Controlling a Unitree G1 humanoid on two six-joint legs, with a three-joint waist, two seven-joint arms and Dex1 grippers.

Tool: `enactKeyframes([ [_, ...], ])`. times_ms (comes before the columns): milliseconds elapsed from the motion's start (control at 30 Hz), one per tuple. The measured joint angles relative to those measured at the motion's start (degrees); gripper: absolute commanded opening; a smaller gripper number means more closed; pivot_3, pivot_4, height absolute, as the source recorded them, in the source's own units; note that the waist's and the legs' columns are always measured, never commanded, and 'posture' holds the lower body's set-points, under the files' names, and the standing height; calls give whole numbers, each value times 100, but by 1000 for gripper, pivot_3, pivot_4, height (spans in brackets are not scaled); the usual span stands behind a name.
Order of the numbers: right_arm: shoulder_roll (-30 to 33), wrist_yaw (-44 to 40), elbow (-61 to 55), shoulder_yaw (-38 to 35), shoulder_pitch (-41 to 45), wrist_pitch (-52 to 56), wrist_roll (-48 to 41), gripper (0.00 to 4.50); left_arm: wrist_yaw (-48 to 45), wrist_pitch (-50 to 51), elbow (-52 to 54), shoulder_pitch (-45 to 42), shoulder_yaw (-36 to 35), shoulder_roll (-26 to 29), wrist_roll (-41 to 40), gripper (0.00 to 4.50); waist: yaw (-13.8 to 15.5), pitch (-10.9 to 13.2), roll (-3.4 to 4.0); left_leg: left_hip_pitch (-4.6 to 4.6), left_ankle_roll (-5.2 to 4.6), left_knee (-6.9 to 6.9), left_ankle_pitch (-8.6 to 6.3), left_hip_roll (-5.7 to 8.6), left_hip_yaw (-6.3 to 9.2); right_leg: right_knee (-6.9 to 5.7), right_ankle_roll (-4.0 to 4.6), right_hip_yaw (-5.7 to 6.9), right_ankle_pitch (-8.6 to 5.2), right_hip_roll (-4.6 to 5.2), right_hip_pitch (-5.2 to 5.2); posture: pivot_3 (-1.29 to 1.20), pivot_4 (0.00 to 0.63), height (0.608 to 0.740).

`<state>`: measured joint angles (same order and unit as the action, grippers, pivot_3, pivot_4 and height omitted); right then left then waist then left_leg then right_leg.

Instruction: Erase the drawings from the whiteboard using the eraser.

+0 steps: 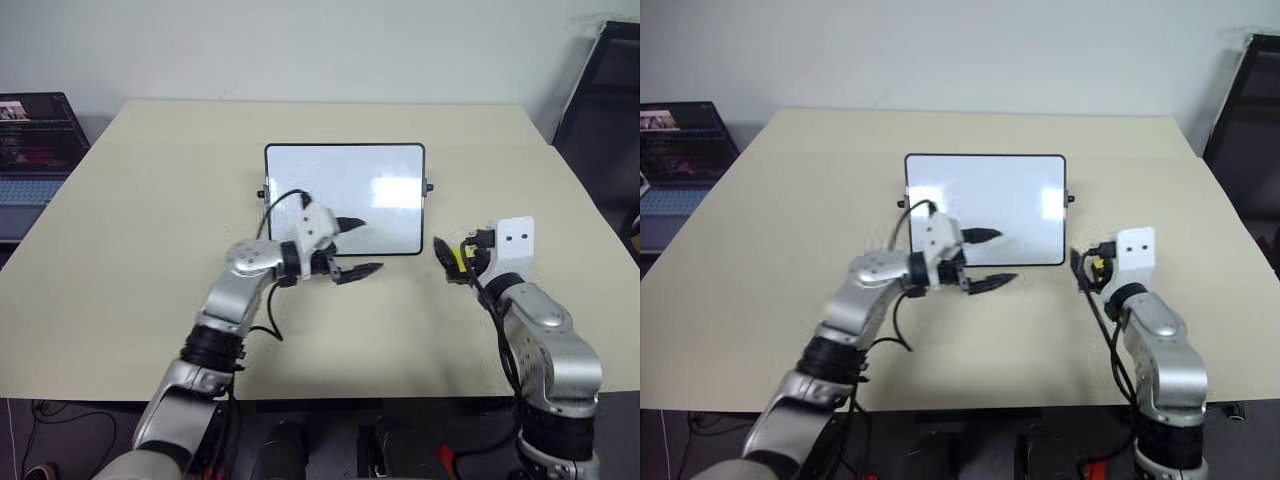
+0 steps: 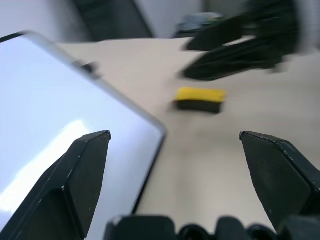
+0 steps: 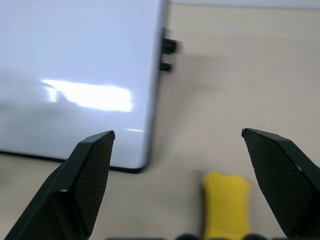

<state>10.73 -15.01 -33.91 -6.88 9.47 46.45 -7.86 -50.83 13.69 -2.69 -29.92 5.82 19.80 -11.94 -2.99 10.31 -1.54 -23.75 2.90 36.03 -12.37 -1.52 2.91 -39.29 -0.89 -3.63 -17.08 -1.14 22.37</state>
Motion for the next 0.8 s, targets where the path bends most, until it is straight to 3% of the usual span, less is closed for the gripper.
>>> enactKeyframes([
  [167, -22, 151, -175, 345, -992, -1601, 332, 4469, 1613, 620, 1428, 1398, -948, -191, 14, 4500, 26, -3, -2, 7, 0, 3, 0, 8, 6, 19, -22, -5, -2, 24, -11, 0, 150, 740],
  [367, -175, 79, 497, 299, -1866, -3470, 230, 4469, 3354, 581, 2220, 2793, -1207, -728, 810, 4500, 108, -4, -7, 31, 0, 4, 0, 5, -3, 21, -35, -9, -6, 22, -32, 0, 150, 740],
  [567, -219, -82, 1189, -169, -1792, -4120, -266, 4469, 4071, 575, 2571, 3070, -1282, -839, 1173, 4500, 123, -4, -7, 92, -2, 3, 1, 6, -20, 27, -33, -14, -8, 21, -95, 0, 150, 740],
  [800, -137, -30, 1295, -329, -1852, -4214, -403, 4469, 4409, 574, 2787, 3276, -1233, -883, 1390, 4500, 114, -5, -5, 89, 0, -10, -1, 3, -22, 27, -22, -16, -16, 20, -87, 0, 150, 740],
])
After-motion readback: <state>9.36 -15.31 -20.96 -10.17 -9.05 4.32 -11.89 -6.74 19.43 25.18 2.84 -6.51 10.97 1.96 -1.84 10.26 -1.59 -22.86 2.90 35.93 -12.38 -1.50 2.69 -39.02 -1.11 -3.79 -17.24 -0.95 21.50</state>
